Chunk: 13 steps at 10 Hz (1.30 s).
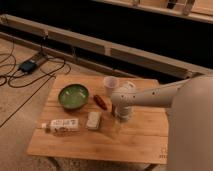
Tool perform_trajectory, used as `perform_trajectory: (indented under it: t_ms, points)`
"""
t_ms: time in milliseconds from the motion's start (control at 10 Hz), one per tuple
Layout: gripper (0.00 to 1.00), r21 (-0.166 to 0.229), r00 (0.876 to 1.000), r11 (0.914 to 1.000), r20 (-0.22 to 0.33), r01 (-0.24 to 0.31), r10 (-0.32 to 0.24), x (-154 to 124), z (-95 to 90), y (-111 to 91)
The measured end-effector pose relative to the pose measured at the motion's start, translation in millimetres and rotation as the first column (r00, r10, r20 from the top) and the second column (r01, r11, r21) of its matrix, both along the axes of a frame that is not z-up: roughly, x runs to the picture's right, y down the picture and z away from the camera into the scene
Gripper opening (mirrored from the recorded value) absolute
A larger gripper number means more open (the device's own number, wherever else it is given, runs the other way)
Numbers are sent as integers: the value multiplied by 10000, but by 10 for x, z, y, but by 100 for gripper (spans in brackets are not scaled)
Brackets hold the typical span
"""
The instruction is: Place the eraser in the ceramic cup
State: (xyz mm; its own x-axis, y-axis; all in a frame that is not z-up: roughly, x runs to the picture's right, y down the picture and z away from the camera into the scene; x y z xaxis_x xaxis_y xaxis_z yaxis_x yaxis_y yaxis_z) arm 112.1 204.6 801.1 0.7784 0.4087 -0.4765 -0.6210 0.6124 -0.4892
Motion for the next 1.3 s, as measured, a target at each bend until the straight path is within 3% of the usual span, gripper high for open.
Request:
perform_trajectory:
  t_ms: [500, 700, 1000, 1300]
  points:
    - [80, 884, 9990, 9952, -205, 415, -398, 132, -586, -384]
    - [80, 1447, 9983, 9878, 37, 574, -585, 140, -871, -560]
    - [80, 1879, 9948, 9784, 361, 868, -951, -122, -925, -690]
    - [80, 1815, 9902, 9764, 544, 1171, -1289, -506, -856, -810]
